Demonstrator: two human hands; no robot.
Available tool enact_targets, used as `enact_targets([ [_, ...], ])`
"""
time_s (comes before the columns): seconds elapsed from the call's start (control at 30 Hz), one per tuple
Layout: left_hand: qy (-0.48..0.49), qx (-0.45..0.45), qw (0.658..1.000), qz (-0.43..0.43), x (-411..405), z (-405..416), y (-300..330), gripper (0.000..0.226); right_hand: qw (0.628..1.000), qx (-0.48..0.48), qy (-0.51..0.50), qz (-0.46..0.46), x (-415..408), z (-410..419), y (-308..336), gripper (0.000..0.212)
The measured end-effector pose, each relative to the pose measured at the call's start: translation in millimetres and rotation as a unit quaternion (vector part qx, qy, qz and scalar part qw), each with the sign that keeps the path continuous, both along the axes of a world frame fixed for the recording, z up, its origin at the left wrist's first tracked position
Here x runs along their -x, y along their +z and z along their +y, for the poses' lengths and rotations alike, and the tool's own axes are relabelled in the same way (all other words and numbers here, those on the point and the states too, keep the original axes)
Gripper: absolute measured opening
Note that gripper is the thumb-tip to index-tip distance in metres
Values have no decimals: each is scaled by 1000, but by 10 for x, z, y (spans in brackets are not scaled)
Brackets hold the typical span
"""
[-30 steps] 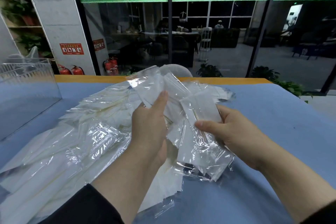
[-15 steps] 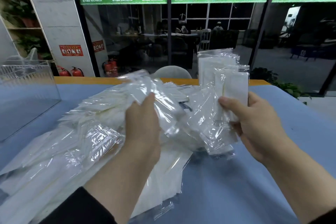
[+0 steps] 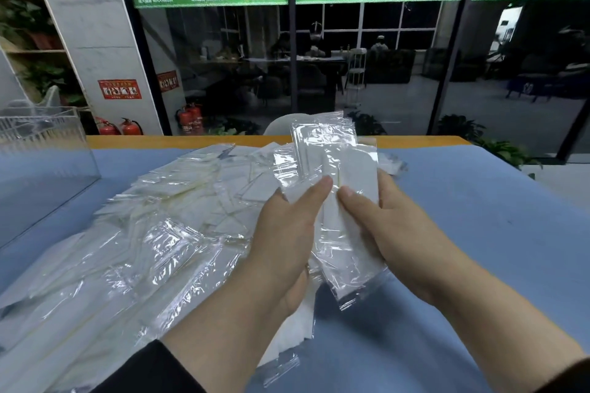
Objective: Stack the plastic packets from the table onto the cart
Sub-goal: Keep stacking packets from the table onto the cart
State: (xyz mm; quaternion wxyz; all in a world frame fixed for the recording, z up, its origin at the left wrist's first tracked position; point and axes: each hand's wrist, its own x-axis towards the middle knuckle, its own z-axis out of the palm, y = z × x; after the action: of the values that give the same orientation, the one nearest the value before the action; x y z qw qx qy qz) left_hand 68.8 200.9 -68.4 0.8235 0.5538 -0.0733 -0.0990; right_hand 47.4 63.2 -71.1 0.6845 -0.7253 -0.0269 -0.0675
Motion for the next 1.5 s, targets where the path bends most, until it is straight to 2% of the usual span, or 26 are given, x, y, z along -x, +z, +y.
enact_targets([
  [0.07,34,-16,999,-13,-3,-13,16,26,1000,-19,22,-2,11,3,12,25],
  [0.13,70,-72,993,-57,-30,-28,26,24,1000,-18,3,-17,23,4,27,29],
  [0.23,60,-118,985,-113,29,-60,64,38,997,-55,-20,-48,104,-68,121,35],
  [0.33,88,-97,980,-153,128,-55,135,60,992,40,-63,-104,352,-279,364,35],
  [0.4,124,-36,977,-168,149,-27,218,52,972,176,-80,-135,579,-511,543,40],
  [0.47,95,-17,980,-172,192,-55,291,55,924,358,-72,-117,826,-690,725,45],
  [0.53,32,-62,985,-158,304,-184,315,69,830,553,-54,-47,995,-785,801,51],
  [0.57,3,-98,985,-142,386,-277,310,72,783,620,-42,-16,1045,-805,774,53],
  [0.6,-16,-135,983,-125,465,-378,296,73,753,658,-30,4,1078,-808,710,55],
  [0.63,-26,-167,980,-109,548,-480,272,72,744,667,-23,15,1110,-813,619,57],
  [0.73,-20,-207,975,-81,675,-701,76,64,762,646,-36,16,1211,-889,339,62],
  [0.8,8,-235,966,-103,656,-761,-79,52,777,625,-76,18,1287,-1006,199,68],
  [0.83,23,-247,961,-119,642,-773,-120,42,785,612,-93,18,1319,-1065,150,65],
  [0.9,26,-226,965,-128,627,-794,-139,31,802,586,-118,3,1362,-1184,45,43],
  [0.93,16,-210,970,-121,650,-812,-124,33,809,574,-126,-8,1380,-1221,-7,38],
  [1.03,-25,-229,964,-133,744,-899,-152,44,842,518,-142,-60,1382,-1245,-191,46],
  [1.1,-23,-245,956,-157,782,-935,-200,44,870,458,-158,-92,1367,-1189,-271,59],
  [1.2,-7,-238,958,-160,740,-921,-257,45,890,394,-191,-129,1391,-1182,-346,61],
  [1.3,-6,-227,960,-162,723,-895,-270,27,893,380,-220,-97,1463,-1266,-407,71],
  [1.37,-10,-228,962,-152,736,-910,-259,23,901,364,-231,-57,1508,-1313,-436,76],
  [1.5,-27,-216,965,-144,764,-931,-247,43,917,327,-225,-40,1566,-1295,-428,71],
])
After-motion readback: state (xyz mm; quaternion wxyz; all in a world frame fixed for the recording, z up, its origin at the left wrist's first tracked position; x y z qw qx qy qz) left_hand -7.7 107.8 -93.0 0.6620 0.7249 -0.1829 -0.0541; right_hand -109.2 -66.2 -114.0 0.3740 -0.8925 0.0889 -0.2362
